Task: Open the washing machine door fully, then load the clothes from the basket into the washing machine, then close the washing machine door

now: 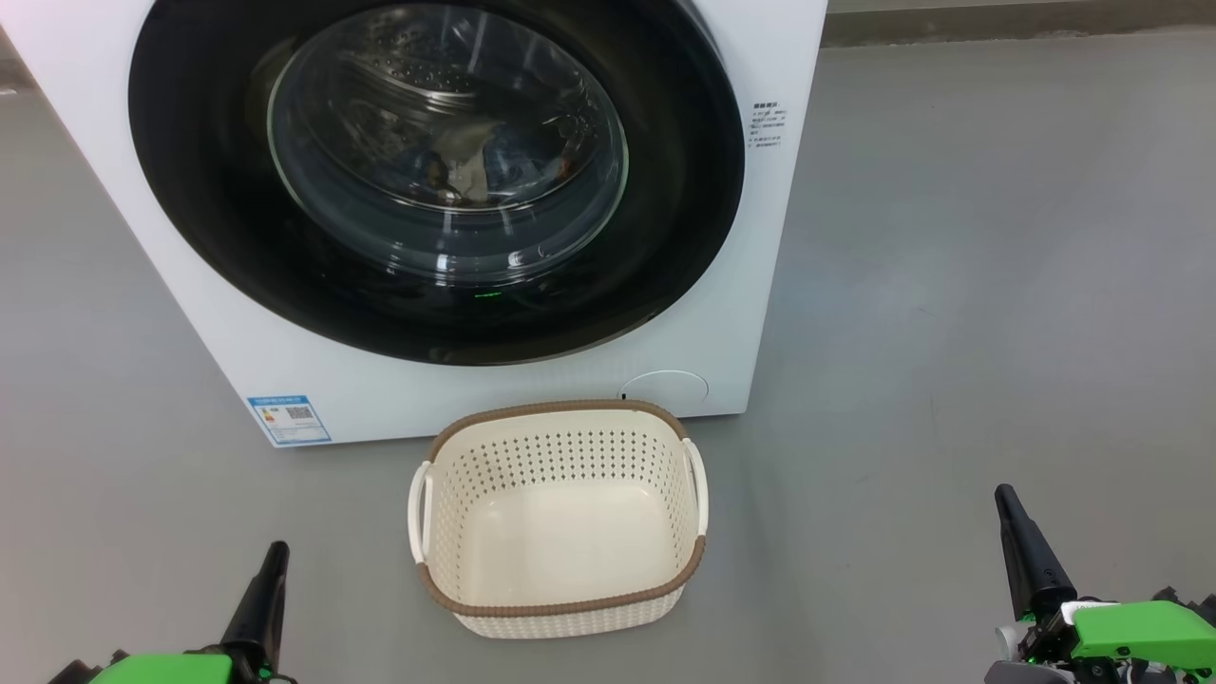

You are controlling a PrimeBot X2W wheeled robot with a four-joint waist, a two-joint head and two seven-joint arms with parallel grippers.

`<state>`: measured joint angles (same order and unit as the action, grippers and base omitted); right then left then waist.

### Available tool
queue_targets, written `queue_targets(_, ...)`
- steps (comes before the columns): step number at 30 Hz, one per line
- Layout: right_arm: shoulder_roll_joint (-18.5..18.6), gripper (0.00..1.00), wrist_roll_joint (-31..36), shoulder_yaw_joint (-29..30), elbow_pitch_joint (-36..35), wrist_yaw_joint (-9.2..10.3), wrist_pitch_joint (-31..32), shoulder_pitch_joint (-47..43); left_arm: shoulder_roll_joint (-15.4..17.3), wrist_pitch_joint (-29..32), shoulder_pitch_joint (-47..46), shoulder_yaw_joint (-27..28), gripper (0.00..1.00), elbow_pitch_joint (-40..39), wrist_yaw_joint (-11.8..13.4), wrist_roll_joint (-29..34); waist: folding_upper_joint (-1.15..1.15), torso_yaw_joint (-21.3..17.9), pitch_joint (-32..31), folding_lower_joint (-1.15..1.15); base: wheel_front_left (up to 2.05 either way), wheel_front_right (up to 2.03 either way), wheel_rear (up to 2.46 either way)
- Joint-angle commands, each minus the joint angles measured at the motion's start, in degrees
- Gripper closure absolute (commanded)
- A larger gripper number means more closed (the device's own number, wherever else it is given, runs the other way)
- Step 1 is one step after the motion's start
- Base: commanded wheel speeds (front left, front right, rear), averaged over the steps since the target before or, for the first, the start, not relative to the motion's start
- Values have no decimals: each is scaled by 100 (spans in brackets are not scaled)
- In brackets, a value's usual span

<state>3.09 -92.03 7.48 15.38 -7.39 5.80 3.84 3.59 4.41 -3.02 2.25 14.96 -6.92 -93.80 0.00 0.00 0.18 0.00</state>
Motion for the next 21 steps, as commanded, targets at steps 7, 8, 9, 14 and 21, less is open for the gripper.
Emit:
queue_targets(7, 12, 100, -48, -137, -138, -10, 36, 230, 78, 42, -300, 221, 100, -101, -57, -9, 0, 0, 0, 0, 0, 0, 0)
queue_targets(8, 11, 100, -48, -137, -138, -10, 36, 230, 76, 44, -300, 224, 100, -101, -57, -7, 0, 0, 0, 0, 0, 0, 0)
queue_targets(9, 11, 100, -47, -136, -138, -10, 37, 230, 74, 46, -300, 226, 100, -100, -57, -5, 0, 0, 0, 0, 0, 0, 0)
queue_targets(14, 8, 100, -44, -133, -138, -10, 39, 230, 66, 56, -301, 238, 100, -100, -57, 5, 0, 0, 0, 0, 0, 0, 0)
queue_targets(21, 5, 100, -41, -128, -137, -10, 43, 231, 55, 68, -302, 254, 100, -99, -57, 19, 0, 0, 0, 0, 0, 0, 0)
